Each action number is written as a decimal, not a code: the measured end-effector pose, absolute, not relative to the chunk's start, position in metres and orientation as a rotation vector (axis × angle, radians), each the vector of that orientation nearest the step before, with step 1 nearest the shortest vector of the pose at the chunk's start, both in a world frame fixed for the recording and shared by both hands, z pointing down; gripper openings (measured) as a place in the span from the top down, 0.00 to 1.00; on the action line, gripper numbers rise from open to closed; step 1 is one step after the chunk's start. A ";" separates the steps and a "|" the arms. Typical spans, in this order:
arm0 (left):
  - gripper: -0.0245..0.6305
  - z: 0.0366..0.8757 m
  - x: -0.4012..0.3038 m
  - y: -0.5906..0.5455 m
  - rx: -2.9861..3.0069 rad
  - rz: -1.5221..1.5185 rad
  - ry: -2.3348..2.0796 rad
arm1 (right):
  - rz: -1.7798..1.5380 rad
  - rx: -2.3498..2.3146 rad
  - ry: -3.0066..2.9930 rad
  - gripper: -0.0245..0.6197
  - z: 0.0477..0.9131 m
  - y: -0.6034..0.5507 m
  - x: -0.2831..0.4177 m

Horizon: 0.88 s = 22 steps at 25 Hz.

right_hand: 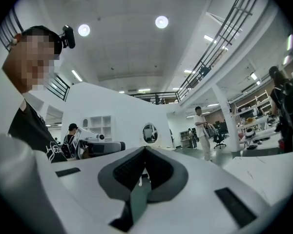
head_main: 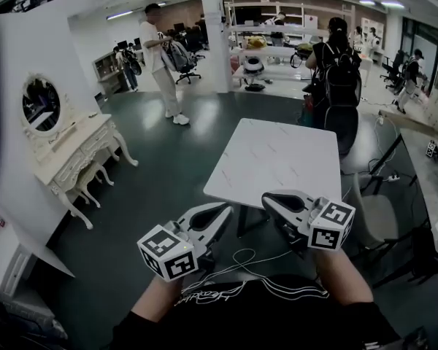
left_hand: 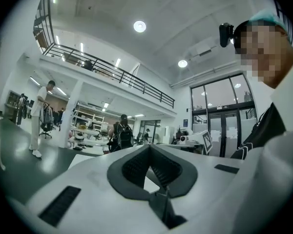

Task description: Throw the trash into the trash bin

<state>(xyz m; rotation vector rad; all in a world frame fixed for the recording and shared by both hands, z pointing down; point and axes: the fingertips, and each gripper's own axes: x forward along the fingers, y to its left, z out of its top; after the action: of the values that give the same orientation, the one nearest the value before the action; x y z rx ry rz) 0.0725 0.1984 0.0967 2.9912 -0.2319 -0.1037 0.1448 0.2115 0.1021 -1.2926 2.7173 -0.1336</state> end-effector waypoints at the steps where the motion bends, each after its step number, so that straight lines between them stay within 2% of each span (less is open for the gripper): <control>1: 0.96 0.097 0.075 0.200 2.997 -0.098 -0.228 | -0.133 -1.295 2.718 0.91 0.104 0.212 0.145; 22: 0.96 0.139 0.114 0.215 2.955 0.001 -0.228 | -0.251 -1.351 2.673 0.91 0.145 0.222 0.177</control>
<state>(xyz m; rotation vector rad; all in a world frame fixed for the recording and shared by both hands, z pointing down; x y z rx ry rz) 0.1143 0.2152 0.1389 2.9553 -0.2277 0.0010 0.1774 0.2216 0.1451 -1.3508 2.6730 -0.2506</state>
